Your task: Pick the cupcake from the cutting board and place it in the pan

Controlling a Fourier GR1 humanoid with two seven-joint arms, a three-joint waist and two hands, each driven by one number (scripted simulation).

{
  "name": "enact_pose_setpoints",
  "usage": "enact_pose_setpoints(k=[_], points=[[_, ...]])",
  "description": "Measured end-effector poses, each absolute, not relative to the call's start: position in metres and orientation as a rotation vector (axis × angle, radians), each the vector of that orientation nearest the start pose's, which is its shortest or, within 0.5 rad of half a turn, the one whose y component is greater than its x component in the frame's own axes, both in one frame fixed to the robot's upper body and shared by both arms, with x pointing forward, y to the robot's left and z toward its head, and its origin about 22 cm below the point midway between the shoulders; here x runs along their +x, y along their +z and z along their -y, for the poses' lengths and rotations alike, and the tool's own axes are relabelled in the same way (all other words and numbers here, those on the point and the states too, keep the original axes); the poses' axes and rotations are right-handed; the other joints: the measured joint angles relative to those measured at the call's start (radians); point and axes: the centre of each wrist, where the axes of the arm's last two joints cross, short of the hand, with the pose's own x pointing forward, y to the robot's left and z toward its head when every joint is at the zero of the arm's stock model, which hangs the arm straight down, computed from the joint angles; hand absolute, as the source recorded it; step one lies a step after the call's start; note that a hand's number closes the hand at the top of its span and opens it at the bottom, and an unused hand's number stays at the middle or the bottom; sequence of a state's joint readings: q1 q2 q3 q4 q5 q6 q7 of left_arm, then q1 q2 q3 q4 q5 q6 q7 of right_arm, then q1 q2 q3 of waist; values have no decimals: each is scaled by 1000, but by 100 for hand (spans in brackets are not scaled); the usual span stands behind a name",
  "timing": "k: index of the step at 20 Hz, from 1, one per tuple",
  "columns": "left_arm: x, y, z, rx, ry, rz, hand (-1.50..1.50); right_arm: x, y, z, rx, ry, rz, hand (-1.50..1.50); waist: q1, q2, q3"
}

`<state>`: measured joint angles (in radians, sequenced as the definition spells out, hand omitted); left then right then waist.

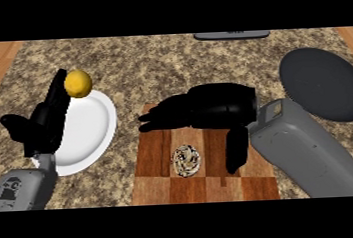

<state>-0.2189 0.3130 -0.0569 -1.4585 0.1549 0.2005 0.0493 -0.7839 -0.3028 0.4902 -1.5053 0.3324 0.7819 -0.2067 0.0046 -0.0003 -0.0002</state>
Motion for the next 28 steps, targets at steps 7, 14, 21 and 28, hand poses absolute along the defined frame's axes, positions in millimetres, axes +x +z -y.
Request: enact_pose_setpoints(k=[7,14,21,28], points=[[297,51,-271,195,-49,1620,0,336,154,94,319,1988,1586,-150,2,1,0],[296,50,-270,201,-49,1617,0,333,131,84,303,2070,1548,-150,2,1,0],[298,53,-274,207,-45,1615,0,318,119,77,232,2156,1511,-150,-2,0,0],[298,56,-277,208,-47,1616,0,315,108,62,103,2284,1452,-150,0,1,0]])
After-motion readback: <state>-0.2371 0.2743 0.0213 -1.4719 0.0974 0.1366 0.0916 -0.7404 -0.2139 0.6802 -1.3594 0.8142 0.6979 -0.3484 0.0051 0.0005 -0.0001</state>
